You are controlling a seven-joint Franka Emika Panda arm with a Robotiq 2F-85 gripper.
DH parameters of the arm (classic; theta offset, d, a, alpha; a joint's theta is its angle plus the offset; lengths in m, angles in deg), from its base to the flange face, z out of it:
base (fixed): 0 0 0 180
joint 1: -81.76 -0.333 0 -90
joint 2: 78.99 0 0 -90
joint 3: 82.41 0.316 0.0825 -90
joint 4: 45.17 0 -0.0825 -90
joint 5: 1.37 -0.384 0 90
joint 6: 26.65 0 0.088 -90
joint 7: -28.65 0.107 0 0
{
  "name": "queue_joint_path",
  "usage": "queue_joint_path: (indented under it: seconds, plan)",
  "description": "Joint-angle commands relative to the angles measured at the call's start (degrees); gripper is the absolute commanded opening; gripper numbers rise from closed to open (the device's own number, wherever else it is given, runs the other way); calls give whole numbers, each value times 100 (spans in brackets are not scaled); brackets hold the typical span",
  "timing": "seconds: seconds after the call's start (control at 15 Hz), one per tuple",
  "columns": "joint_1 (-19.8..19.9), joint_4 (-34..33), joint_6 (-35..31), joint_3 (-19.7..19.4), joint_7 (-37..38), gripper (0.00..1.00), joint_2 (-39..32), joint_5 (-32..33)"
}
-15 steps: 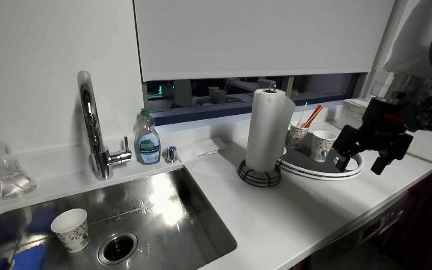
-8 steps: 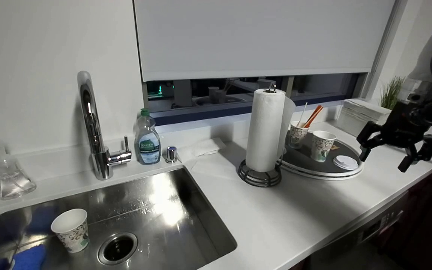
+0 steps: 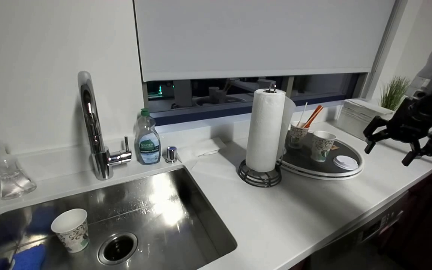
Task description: Put the brown sachet in the coffee cup at the front.
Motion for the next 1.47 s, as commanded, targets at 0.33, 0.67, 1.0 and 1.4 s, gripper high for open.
queue_joint_path:
  seconds: [0.33,0.67,1.0,1.4]
  plan:
    - [1453,-1343,-1738,-118,363,100,-1883,2616]
    - [1743,-1793,-1758,-146,1470,100,-2215,3880]
    - [1413,-1904,-1764,-482,1520,100,-2316,3965]
    - [908,-2684,-2928,-919,262,100,-3419,3501]
